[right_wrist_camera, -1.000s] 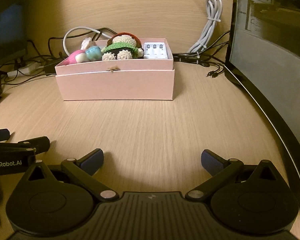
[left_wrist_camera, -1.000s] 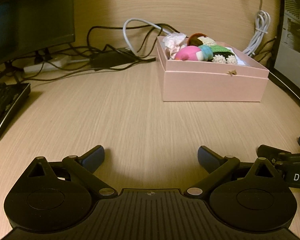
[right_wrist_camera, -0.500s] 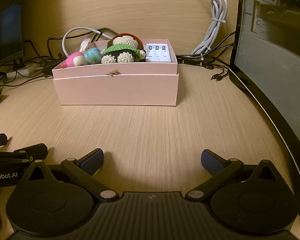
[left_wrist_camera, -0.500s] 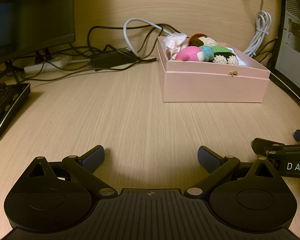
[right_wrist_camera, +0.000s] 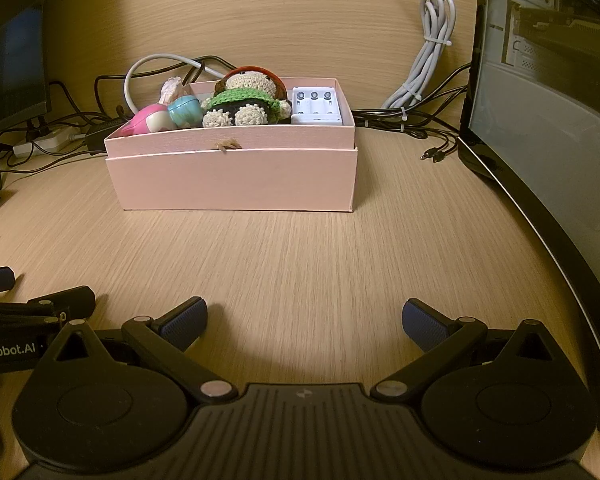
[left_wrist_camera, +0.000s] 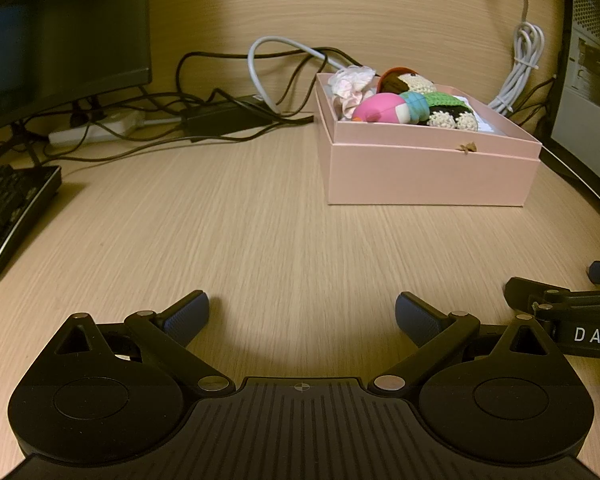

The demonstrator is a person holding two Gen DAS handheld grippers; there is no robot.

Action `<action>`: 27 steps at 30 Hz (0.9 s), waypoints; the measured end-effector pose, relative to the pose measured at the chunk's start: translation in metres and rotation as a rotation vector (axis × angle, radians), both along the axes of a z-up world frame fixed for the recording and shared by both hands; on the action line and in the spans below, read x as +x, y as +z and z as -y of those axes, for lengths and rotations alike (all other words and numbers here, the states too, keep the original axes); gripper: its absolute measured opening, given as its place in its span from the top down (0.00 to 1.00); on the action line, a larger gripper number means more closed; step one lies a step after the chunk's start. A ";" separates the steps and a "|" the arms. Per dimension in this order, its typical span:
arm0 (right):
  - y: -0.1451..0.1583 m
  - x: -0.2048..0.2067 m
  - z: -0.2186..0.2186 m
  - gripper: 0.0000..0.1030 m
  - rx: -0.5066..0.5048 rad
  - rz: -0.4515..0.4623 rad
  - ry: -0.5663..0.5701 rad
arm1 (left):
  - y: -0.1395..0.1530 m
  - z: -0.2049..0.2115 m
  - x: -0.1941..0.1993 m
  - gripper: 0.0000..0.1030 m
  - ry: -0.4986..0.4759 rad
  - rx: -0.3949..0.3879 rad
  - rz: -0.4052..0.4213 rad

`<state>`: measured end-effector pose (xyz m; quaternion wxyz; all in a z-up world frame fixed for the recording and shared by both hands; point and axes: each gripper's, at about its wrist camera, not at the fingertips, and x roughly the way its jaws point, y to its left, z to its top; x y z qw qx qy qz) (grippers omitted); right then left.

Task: Organize objects

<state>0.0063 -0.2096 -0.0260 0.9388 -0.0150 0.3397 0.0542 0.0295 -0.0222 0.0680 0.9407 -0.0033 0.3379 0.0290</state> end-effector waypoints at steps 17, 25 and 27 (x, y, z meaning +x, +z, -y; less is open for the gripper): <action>0.000 0.000 -0.001 0.00 0.000 0.001 -0.002 | 0.000 -0.001 0.001 0.01 0.004 0.000 -0.001; 0.000 0.000 -0.001 0.00 0.000 0.001 -0.002 | 0.000 -0.002 0.001 0.01 0.003 0.000 -0.001; 0.000 0.000 -0.001 0.00 0.000 0.001 -0.002 | 0.000 -0.003 0.001 0.01 0.002 0.000 -0.001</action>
